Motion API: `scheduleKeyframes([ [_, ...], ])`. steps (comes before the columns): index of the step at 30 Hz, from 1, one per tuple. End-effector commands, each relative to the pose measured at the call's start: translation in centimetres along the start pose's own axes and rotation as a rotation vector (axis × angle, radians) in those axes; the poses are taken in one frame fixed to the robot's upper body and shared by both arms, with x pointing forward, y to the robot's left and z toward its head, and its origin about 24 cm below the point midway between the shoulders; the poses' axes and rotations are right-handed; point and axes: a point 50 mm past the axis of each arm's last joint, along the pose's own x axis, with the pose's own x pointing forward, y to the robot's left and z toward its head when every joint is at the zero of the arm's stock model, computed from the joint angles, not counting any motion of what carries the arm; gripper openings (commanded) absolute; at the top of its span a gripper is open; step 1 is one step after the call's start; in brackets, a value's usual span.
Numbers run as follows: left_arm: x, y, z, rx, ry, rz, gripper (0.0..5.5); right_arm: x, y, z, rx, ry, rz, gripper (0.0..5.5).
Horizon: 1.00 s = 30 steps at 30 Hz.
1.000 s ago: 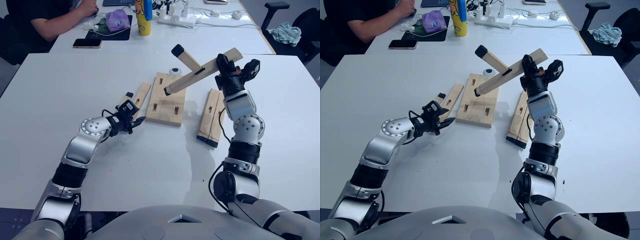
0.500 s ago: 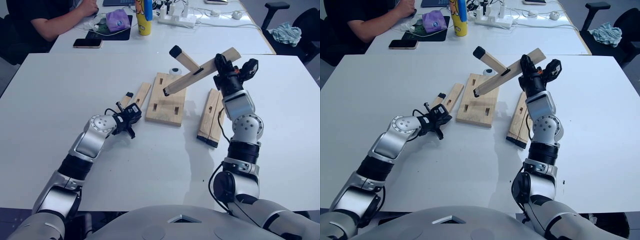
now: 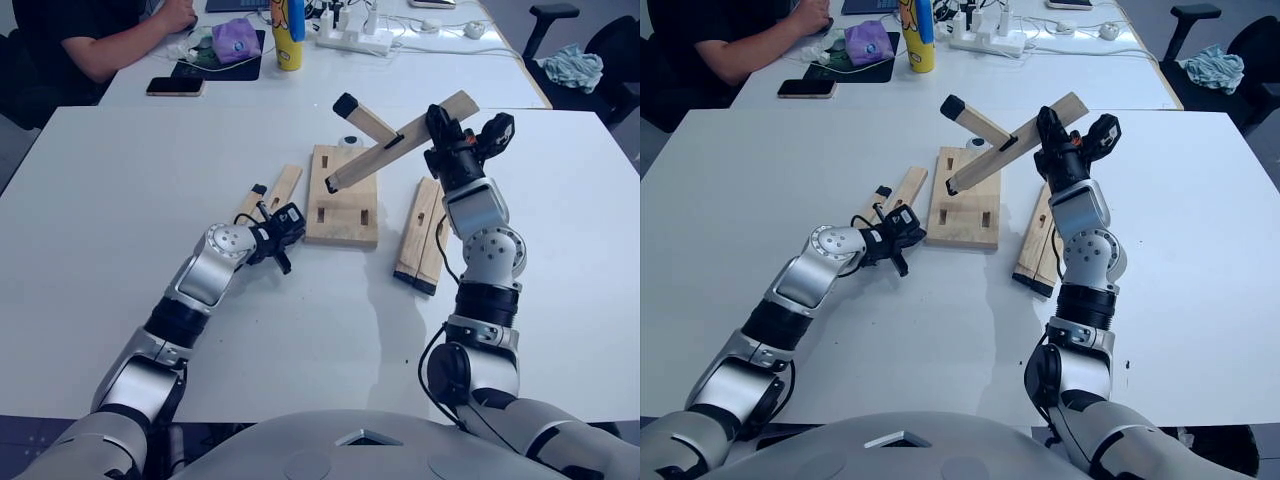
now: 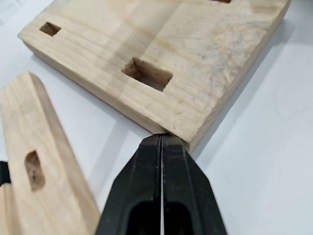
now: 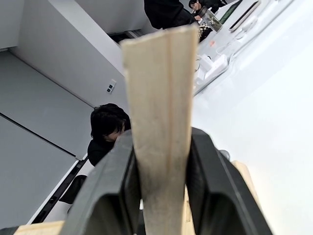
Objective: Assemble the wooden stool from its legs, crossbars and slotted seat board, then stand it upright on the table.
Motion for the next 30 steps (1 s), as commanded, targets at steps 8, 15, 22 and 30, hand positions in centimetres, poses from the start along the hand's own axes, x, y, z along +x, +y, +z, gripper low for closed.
scheduleKeyframes([
  [8,-0.7,-0.4,1.7,0.010,-0.120,0.080,0.00,-2.9,0.6,1.5,-0.121,-0.028,-0.041,1.04],
  [15,-3.1,-1.2,1.2,-0.047,-0.281,0.210,0.00,-5.4,0.1,2.8,-0.199,-0.040,-0.139,1.04],
  [22,-3.7,-1.5,1.4,-0.074,-0.317,0.242,0.00,-5.0,0.1,2.9,-0.223,-0.042,-0.153,1.04],
  [30,-3.4,-1.8,2.0,-0.053,-0.326,0.189,0.00,-5.0,-0.4,3.0,-0.249,-0.085,-0.166,1.04],
])
